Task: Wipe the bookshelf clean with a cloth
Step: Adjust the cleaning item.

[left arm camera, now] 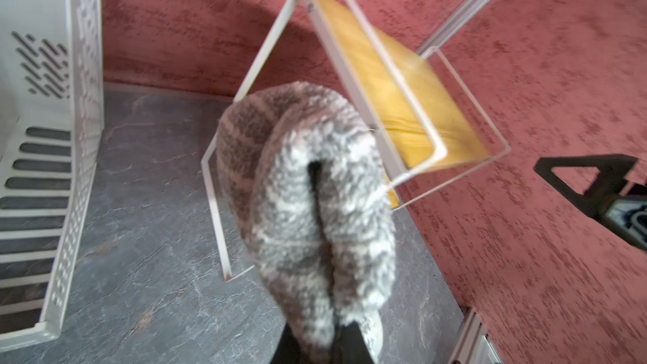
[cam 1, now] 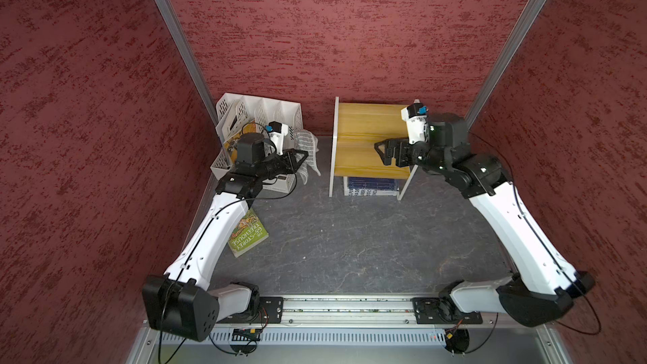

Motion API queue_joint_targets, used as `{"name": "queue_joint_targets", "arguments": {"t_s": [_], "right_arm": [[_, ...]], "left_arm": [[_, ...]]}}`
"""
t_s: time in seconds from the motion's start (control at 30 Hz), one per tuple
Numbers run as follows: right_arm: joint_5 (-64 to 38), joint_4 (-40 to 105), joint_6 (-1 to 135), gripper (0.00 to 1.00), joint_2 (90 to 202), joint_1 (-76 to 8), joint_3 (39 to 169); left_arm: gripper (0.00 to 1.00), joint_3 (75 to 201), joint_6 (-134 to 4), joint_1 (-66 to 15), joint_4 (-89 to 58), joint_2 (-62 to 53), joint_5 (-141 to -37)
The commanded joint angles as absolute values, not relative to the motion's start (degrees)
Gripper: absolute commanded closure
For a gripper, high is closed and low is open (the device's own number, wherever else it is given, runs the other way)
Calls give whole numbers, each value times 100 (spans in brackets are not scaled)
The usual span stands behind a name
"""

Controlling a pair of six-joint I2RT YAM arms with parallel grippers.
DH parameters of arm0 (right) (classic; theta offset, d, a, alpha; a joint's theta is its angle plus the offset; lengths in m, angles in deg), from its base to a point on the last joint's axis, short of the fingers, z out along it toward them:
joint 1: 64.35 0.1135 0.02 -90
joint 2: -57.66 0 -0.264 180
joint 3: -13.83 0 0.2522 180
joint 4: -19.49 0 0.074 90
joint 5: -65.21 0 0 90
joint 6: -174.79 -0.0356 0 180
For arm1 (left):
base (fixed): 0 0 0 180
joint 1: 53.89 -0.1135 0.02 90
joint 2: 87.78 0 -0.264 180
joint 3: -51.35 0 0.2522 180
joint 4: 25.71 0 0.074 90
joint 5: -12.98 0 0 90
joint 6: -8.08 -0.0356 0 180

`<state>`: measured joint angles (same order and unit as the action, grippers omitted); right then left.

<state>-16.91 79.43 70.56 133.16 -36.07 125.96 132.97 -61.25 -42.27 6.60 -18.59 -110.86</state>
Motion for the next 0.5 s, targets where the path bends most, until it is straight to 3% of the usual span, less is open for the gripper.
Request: {"name": "queue_joint_targets", "arguments": {"t_s": [0.0,0.17,0.47], "right_arm": [[561,6377,6130,1,12927,-3633,12025],[1883,4495,4994,1,12751,-3536,11100],[2357,2247,3815,2,12683,-3336,10300]], "left_arm": [[100,13168,-6210,-4095,-209,-2380,-12187],[100,13302,-6035,-3606,-871,-2632,-12846],[100,13681,-5836,-2773,-1613,-2137,-13266]]}}
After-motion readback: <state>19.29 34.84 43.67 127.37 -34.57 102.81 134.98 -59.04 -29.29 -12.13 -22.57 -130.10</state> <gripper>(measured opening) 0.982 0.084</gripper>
